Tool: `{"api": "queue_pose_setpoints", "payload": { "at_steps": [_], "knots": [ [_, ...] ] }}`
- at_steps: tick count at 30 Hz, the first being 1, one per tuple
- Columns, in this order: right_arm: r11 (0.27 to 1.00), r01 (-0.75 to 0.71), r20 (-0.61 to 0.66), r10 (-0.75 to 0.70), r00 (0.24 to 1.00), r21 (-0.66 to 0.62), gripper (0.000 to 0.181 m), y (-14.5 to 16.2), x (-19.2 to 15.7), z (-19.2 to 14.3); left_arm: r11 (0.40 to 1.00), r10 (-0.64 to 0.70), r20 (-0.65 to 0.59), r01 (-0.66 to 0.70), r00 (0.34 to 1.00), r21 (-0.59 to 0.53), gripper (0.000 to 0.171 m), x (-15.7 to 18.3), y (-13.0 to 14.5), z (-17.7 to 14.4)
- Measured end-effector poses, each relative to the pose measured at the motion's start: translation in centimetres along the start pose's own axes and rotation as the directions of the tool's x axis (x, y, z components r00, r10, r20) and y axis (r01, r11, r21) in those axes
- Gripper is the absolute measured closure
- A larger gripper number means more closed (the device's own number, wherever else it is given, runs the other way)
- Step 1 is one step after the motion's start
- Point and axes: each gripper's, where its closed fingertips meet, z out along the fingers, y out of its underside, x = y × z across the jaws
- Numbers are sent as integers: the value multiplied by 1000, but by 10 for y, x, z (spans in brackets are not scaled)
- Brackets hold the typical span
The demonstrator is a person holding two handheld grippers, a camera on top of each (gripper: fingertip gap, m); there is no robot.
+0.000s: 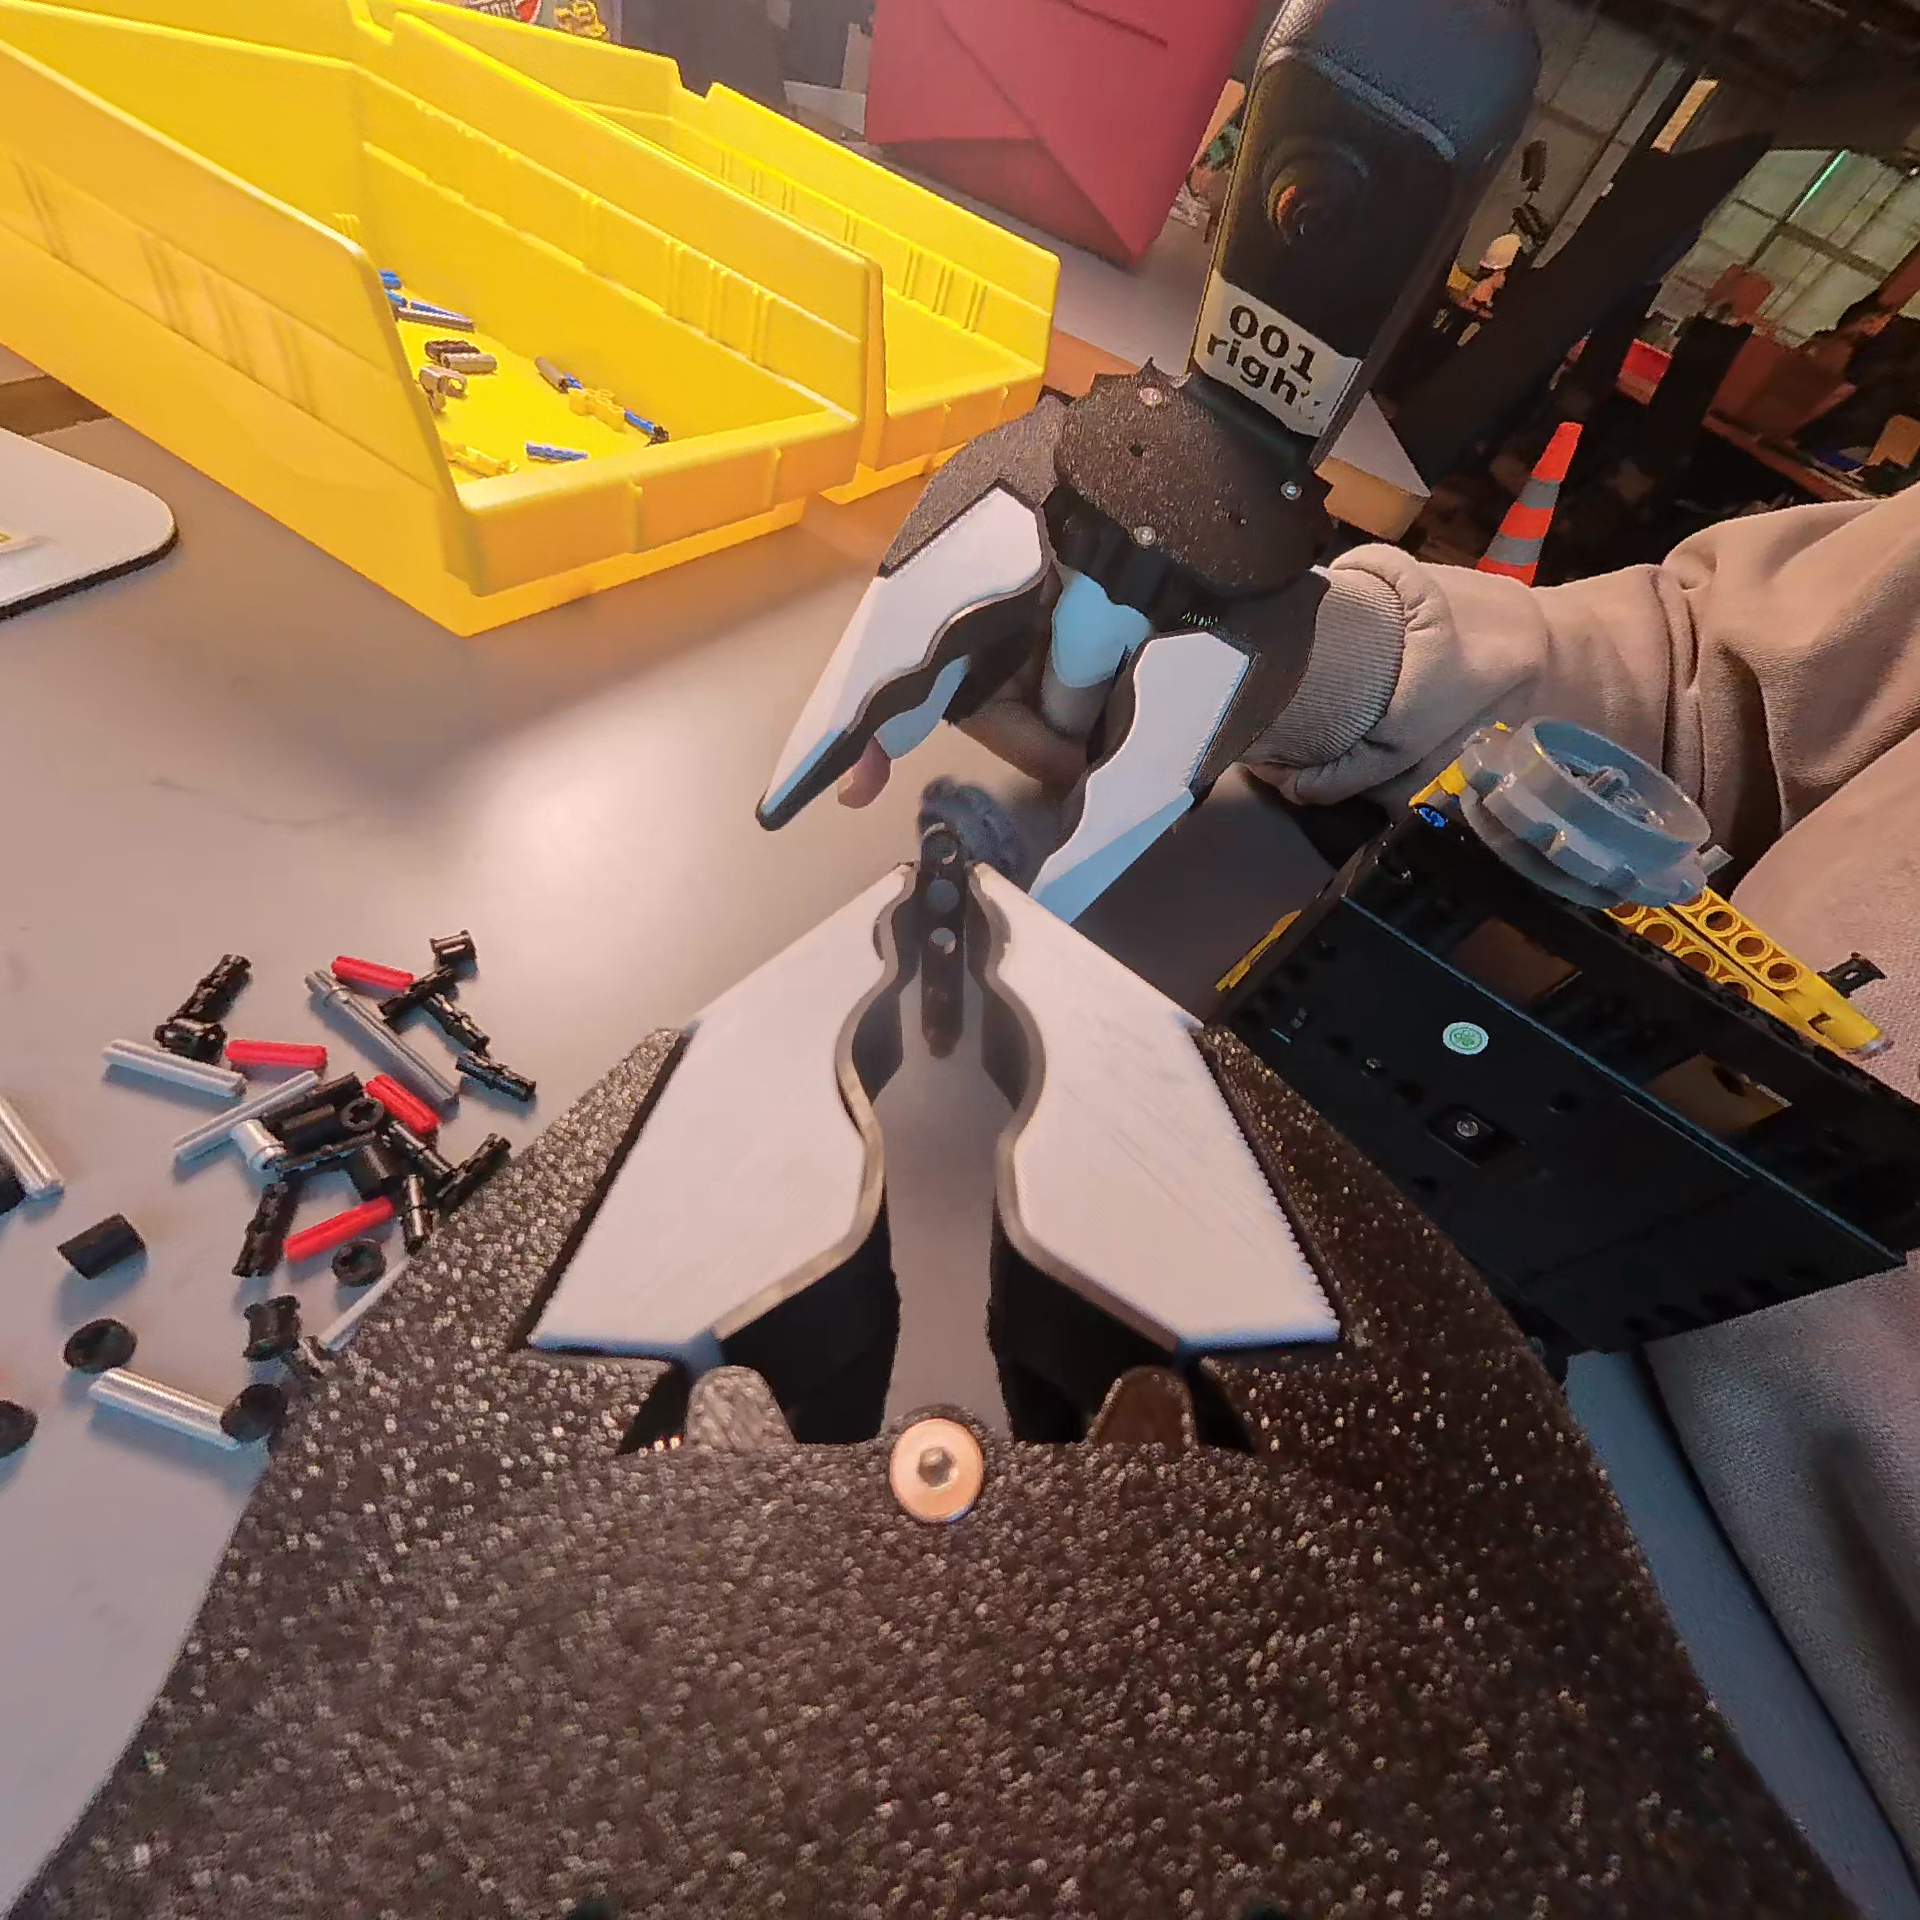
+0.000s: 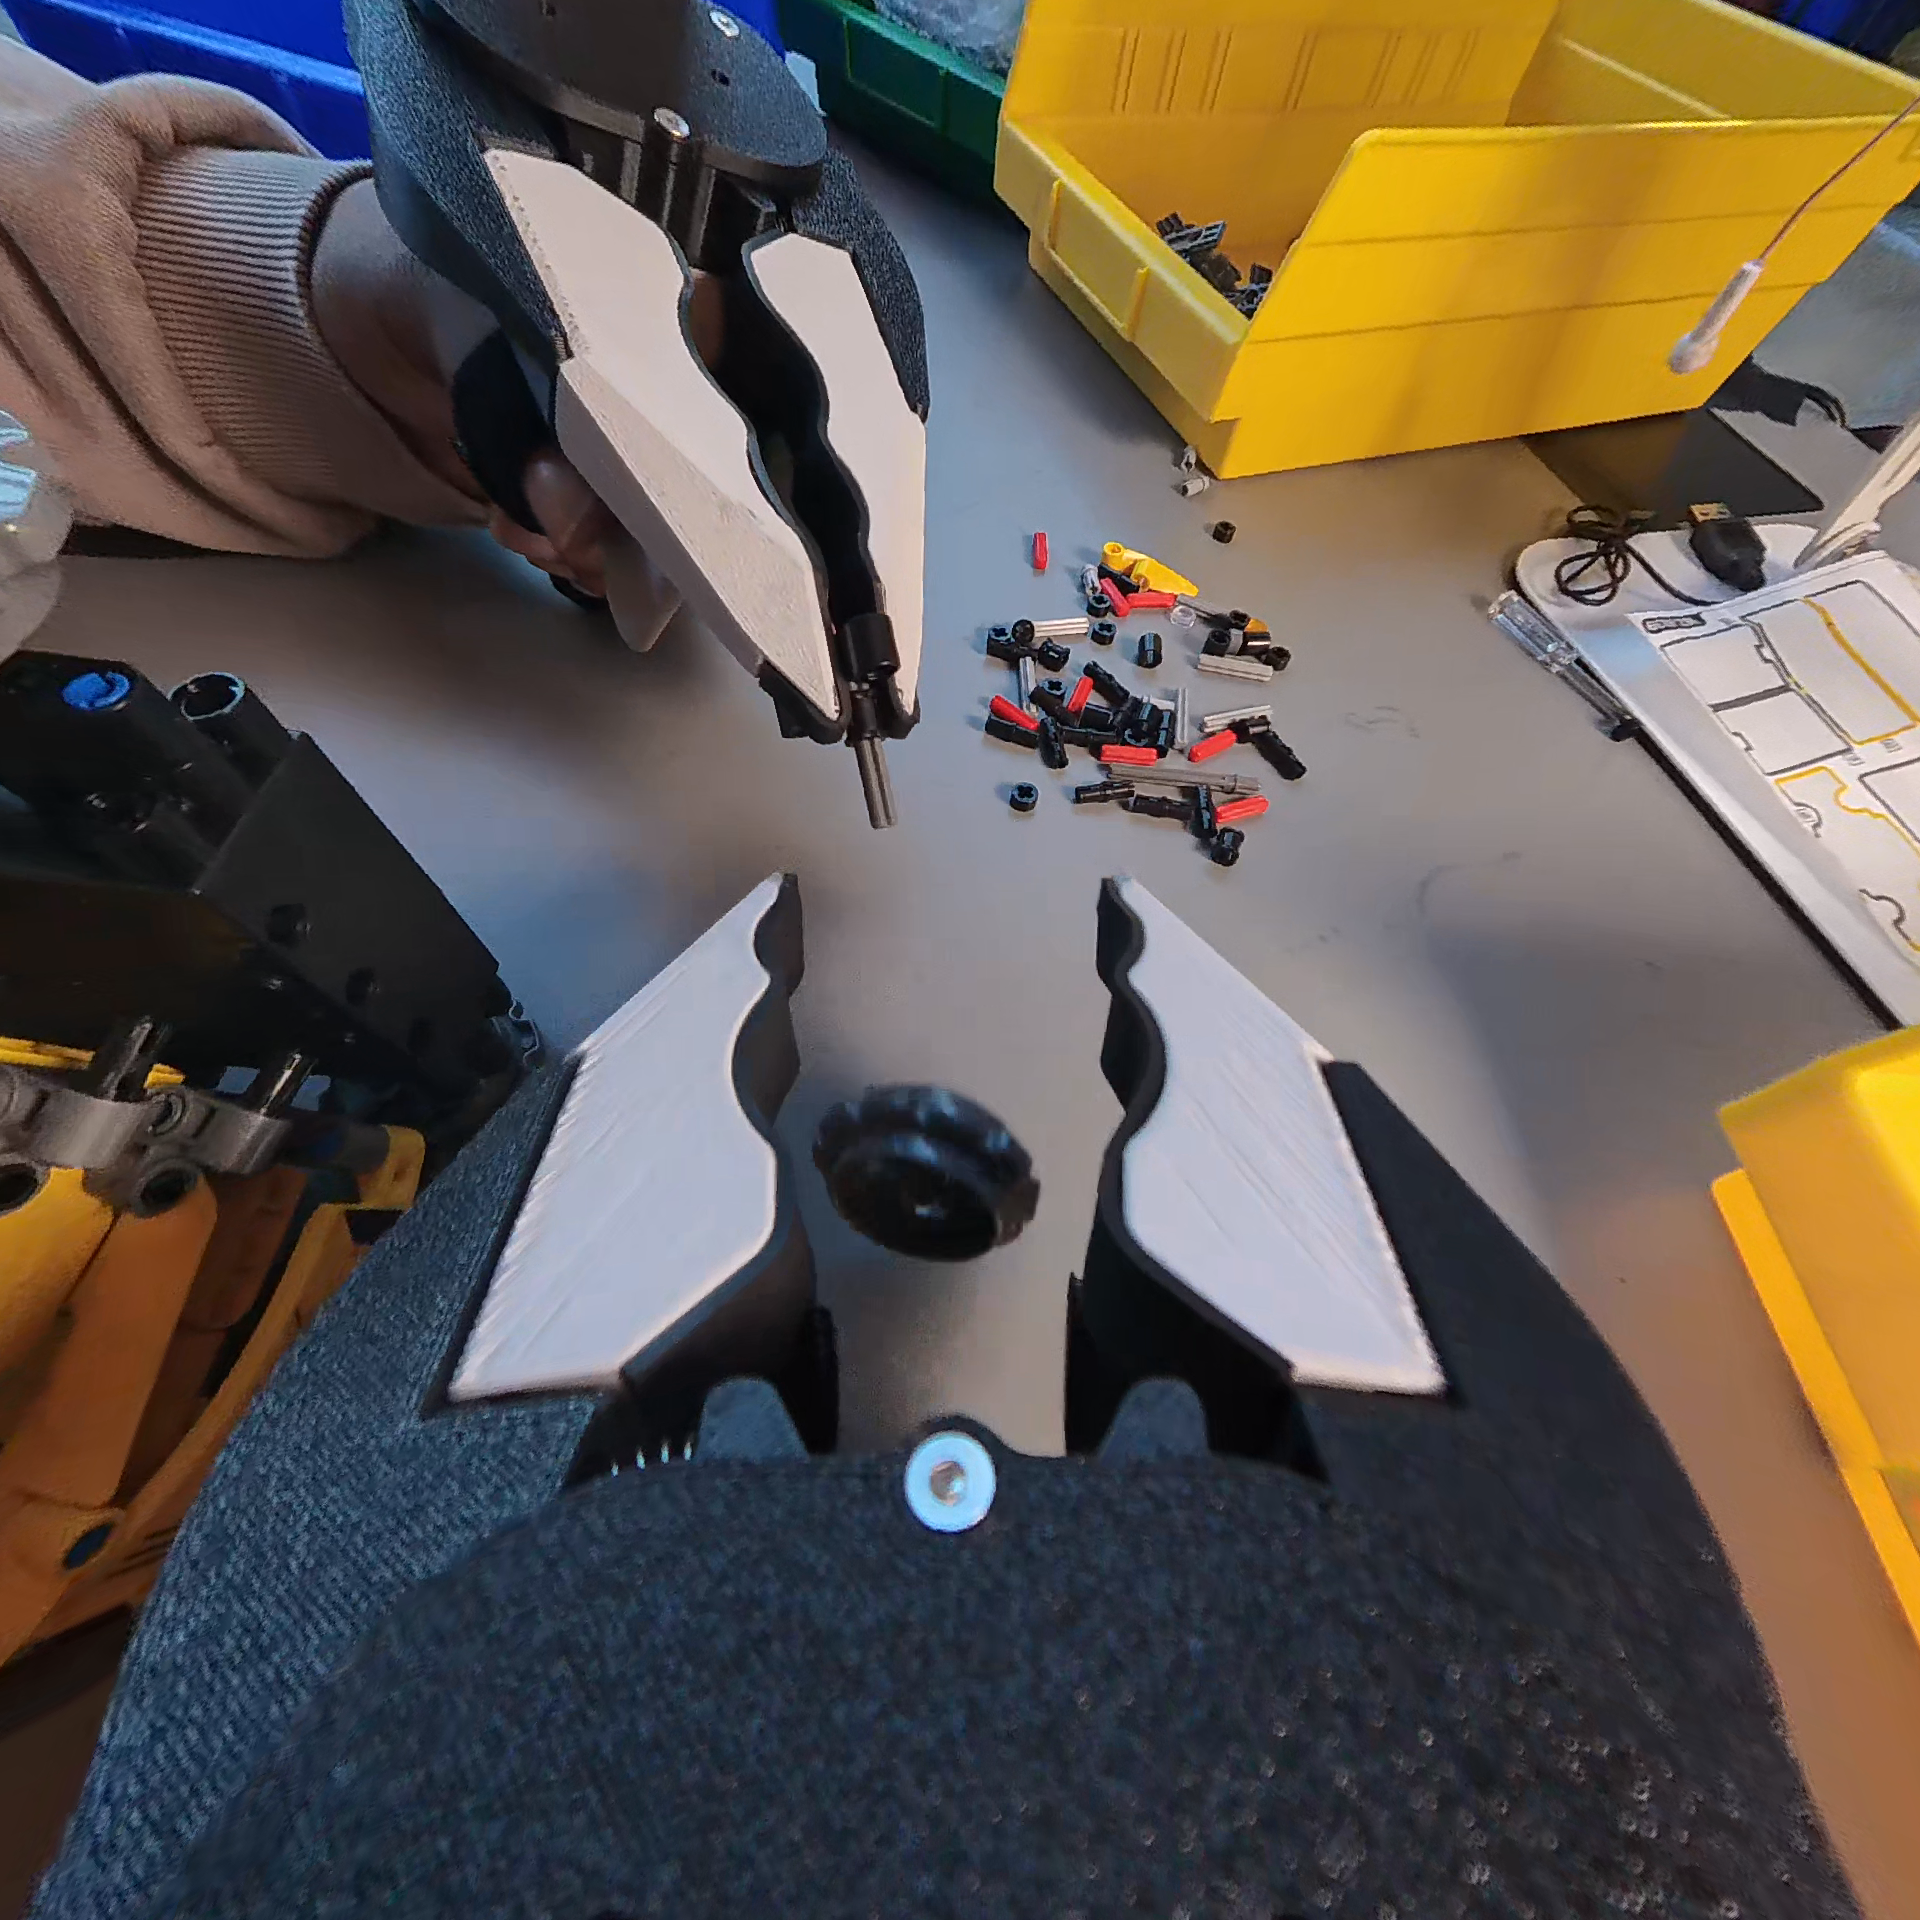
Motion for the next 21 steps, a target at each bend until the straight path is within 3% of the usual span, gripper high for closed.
{"api": "queue_pose_setpoints", "payload": {
  "at_steps": [6,9,12,15,21],
  "knots": [
    [999,-13,-3,13,1000,-30,120,3,6,-9,1000,-18,23,18,1000,-6,164,-5,1,-2],
    [997,-36,60,41,997,-73,115,7,5,-26,999,-40,47,41,998,-16,164,-11,4,-5],
    [998,-33,4,34,999,-53,125,5,21,-46,998,-57,48,59,997,-37,167,-13,7,-6],
    [992,-56,33,60,998,-116,127,18,23,-60,994,-59,71,65,996,-85,168,-17,14,-4],
    [971,16,73,2,997,-239,124,45,10,-46,988,-25,103,40,994,-146,158,-19,23,-1]
  ]
}}
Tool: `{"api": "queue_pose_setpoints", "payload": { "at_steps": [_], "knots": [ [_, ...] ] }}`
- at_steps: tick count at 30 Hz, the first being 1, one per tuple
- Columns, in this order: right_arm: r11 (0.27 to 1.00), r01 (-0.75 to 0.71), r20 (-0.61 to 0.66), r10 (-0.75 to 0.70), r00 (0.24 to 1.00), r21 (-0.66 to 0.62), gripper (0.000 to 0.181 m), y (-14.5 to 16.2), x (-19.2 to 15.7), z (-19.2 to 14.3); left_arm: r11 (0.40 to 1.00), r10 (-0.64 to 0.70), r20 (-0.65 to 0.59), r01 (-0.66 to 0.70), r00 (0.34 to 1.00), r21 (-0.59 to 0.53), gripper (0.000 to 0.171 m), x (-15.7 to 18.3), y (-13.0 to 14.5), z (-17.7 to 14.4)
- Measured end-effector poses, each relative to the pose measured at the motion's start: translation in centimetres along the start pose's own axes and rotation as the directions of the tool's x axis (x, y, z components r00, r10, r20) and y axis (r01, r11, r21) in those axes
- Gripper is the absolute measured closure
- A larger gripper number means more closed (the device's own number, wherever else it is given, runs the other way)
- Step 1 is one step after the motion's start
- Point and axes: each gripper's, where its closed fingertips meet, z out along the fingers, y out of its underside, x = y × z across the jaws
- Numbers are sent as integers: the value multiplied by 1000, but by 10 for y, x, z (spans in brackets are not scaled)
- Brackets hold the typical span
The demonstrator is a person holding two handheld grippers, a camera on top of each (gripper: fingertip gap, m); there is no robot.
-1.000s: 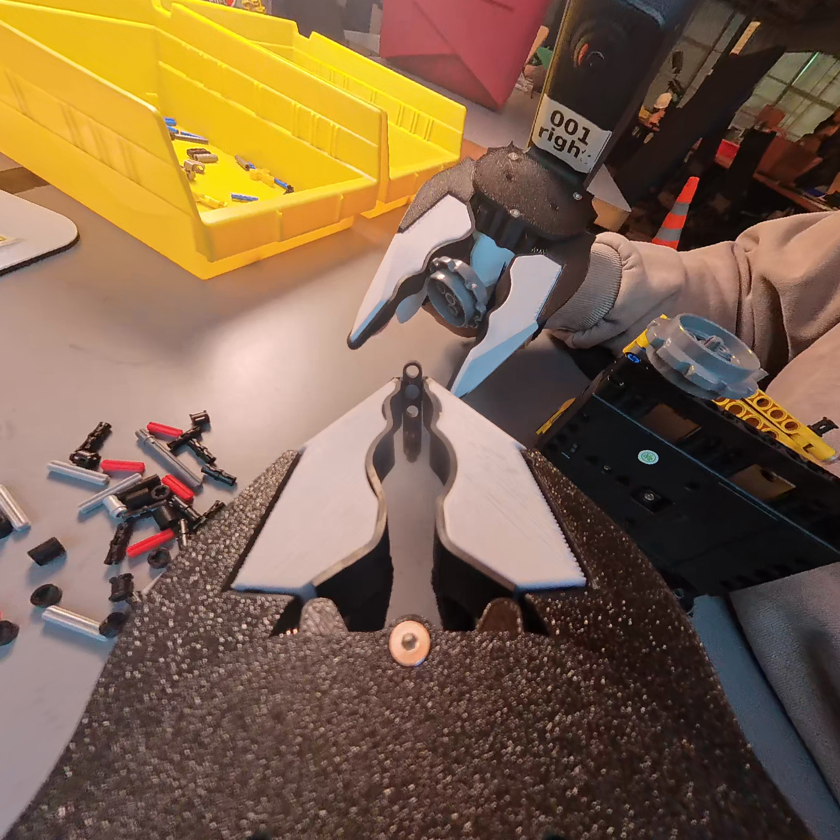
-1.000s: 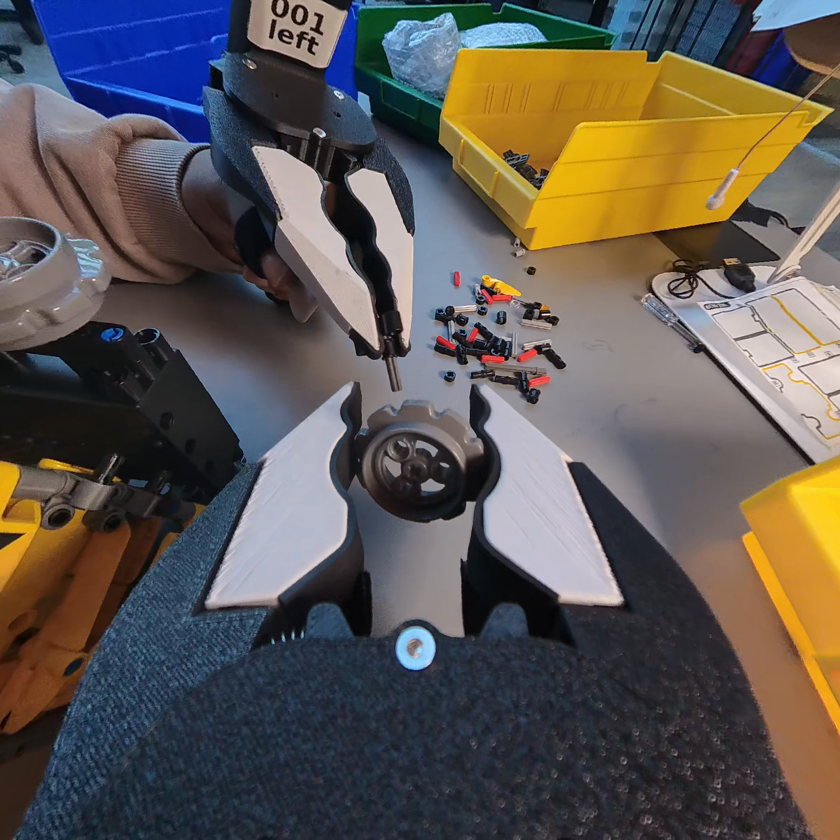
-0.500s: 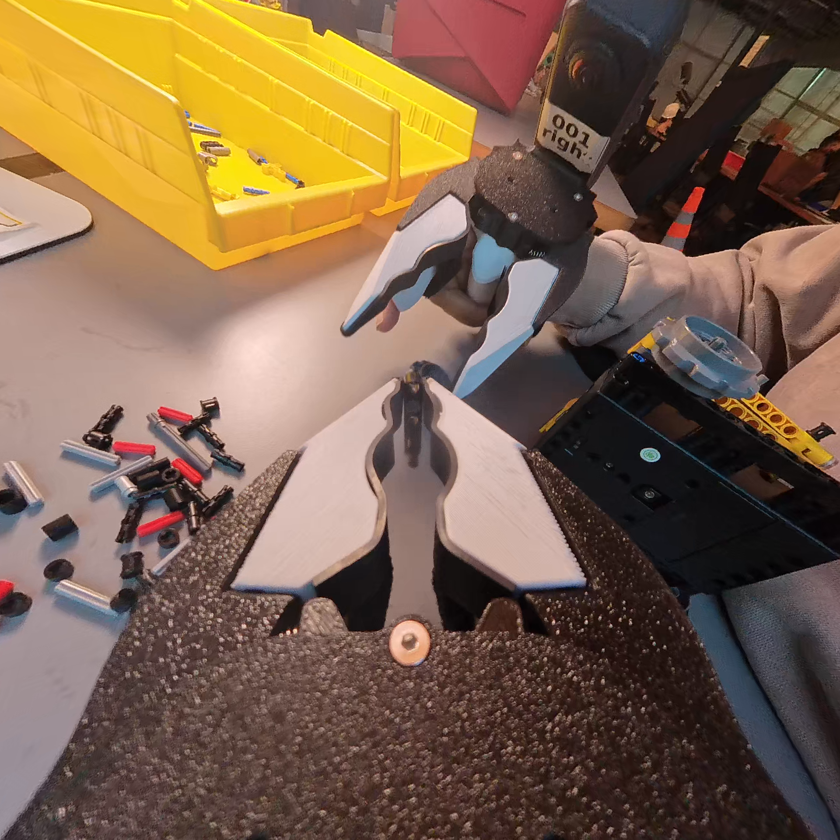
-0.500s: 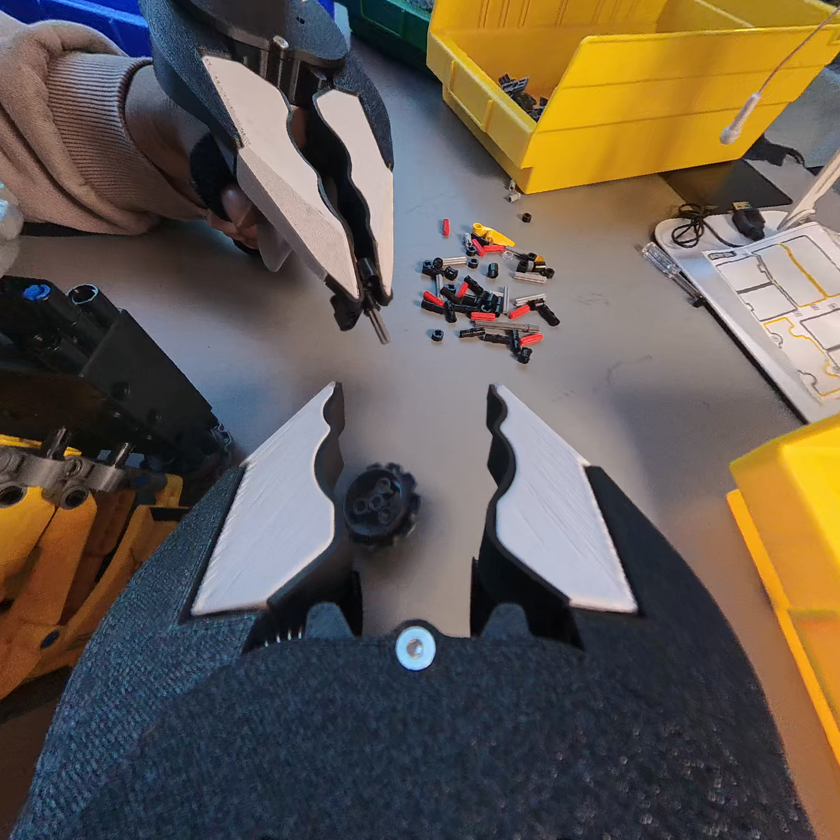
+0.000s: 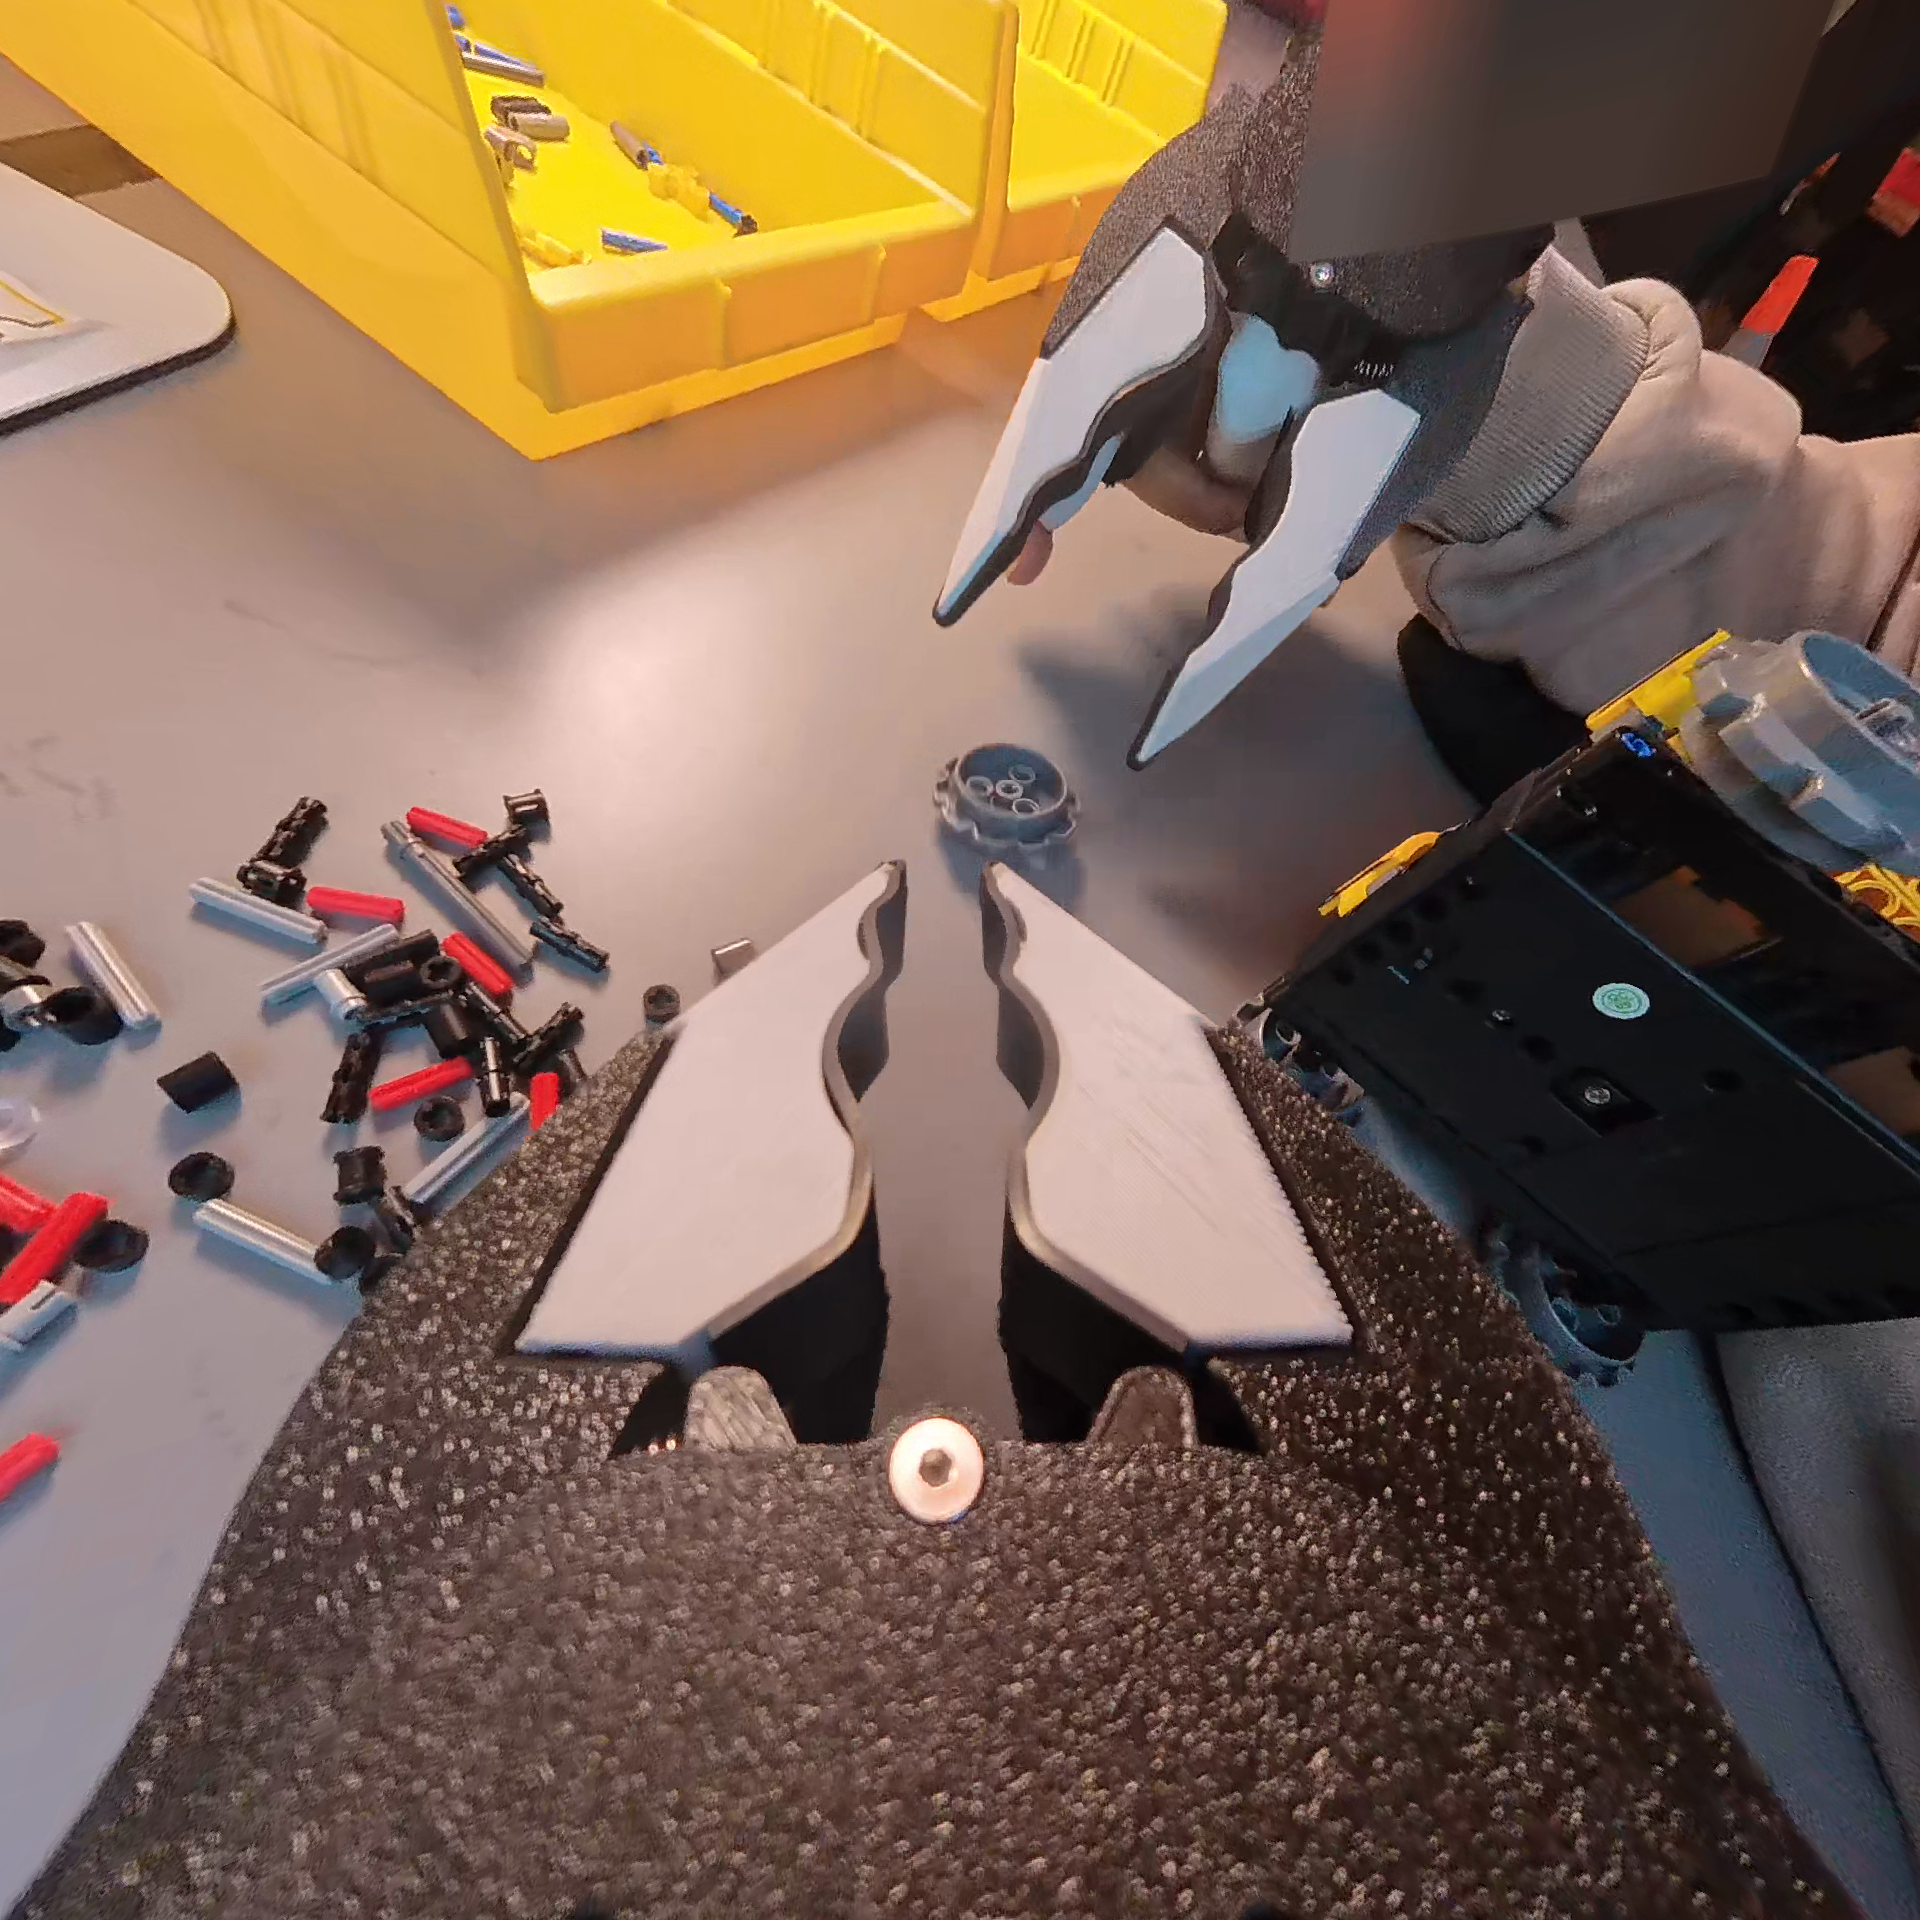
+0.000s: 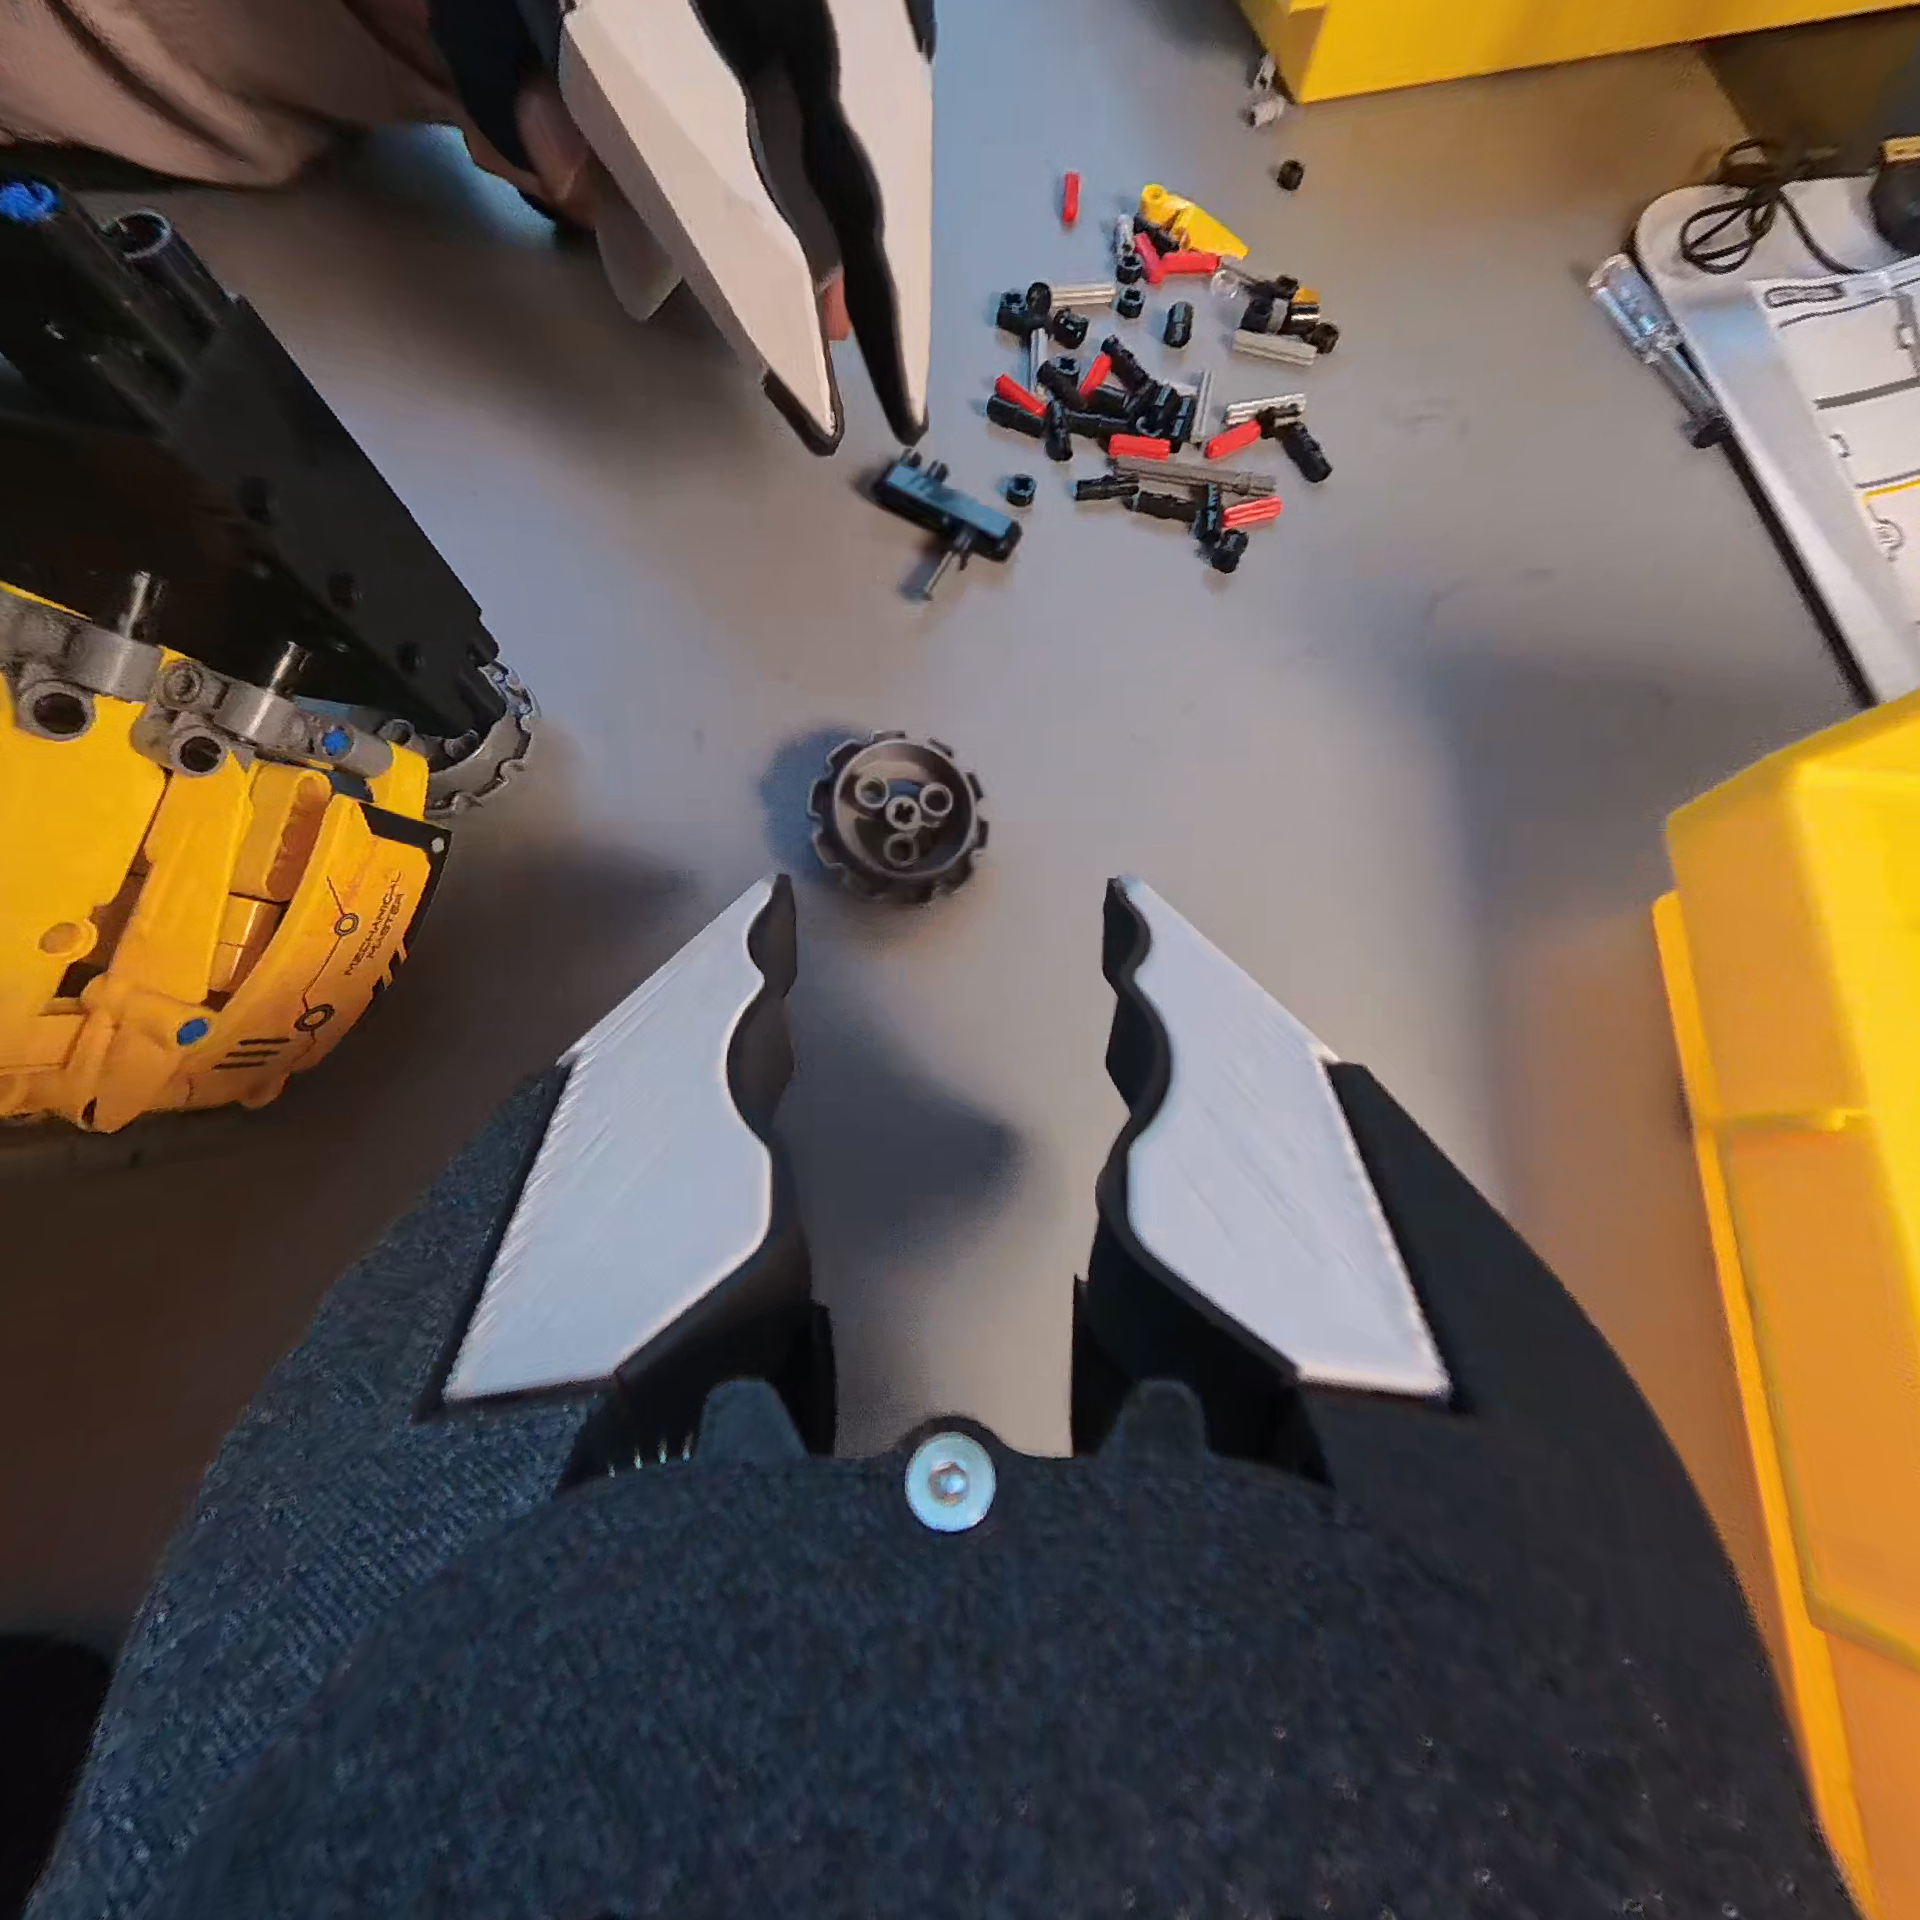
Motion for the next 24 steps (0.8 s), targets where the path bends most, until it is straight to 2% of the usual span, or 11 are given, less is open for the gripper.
{"api": "queue_pose_setpoints", "payload": {
  "at_steps": [5,10,14,16,17,22,24],
  "knots": [
    [1000,-2,15,2,1000,-25,110,3,-7,20,1000,8,13,-8,1000,-28,156,-1,5,-1],
    [999,-1,21,1,1000,-33,107,2,-10,25,998,30,16,-29,999,-49,153,0,9,0],
    [1000,-1,29,2,1000,-7,113,-2,-11,25,997,44,9,-43,999,-58,150,3,10,1],
    [1000,9,36,-9,999,3,130,-3,-13,24,997,54,6,-53,999,-61,147,4,11,2],
    [1000,10,43,-11,999,10,132,-4,-15,25,996,58,9,-57,998,-64,145,4,11,2],
    [1000,10,65,-10,998,2,125,-4,-21,30,991,93,13,-92,996,-94,137,6,15,5],
    [999,44,78,-43,996,-9,135,-5,-27,37,987,119,10,-117,993,-114,134,9,18,7]
  ]
}}
